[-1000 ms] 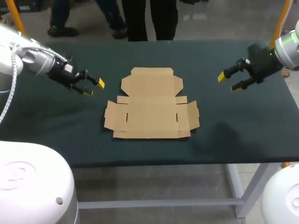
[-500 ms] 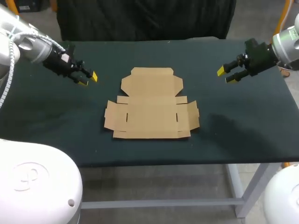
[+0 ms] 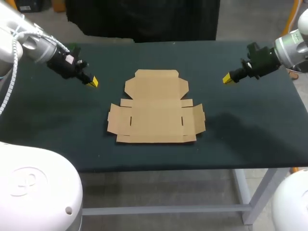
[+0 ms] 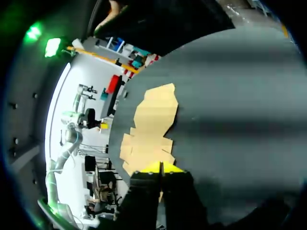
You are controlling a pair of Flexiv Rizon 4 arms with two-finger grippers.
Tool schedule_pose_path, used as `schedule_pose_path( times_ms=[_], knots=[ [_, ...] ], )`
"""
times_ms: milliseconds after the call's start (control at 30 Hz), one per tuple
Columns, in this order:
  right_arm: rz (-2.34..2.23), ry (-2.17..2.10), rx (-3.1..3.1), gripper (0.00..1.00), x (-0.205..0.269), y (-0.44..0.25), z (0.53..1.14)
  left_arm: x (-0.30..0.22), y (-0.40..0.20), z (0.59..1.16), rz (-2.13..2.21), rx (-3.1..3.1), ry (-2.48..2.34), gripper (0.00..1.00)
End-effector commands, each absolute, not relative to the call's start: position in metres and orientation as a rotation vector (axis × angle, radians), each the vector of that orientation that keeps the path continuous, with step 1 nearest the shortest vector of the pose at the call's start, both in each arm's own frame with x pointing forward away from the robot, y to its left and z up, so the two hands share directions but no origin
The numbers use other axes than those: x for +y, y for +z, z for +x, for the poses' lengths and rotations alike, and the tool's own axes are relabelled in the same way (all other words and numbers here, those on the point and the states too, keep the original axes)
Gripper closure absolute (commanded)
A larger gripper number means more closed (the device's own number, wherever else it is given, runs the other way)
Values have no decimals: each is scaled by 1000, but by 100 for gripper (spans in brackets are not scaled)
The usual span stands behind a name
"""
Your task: Assemble the packaging by folding the flat box into shape, placing the metal phone stand inside, and closing the box properly
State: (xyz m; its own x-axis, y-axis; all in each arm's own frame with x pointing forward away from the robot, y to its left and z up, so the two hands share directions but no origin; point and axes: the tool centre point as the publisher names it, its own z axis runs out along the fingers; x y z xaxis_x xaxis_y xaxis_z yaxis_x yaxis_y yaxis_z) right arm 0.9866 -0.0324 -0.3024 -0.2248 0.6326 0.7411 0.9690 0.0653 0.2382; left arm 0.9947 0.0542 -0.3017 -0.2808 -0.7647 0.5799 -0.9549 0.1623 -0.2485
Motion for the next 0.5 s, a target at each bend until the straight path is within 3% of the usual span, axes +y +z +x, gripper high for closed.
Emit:
schedule_pose_path(
  times_ms=[33, 500],
  knots=[
    [-1580, -1002, -1902, 100, -34, -302, 988, 54, -301, 996, 1644, -2126, 822, 100],
    [-1513, -980, -1994, 100, -26, -307, 1012, 23, -305, 1021, 1537, -2215, 781, 100]
  ],
)
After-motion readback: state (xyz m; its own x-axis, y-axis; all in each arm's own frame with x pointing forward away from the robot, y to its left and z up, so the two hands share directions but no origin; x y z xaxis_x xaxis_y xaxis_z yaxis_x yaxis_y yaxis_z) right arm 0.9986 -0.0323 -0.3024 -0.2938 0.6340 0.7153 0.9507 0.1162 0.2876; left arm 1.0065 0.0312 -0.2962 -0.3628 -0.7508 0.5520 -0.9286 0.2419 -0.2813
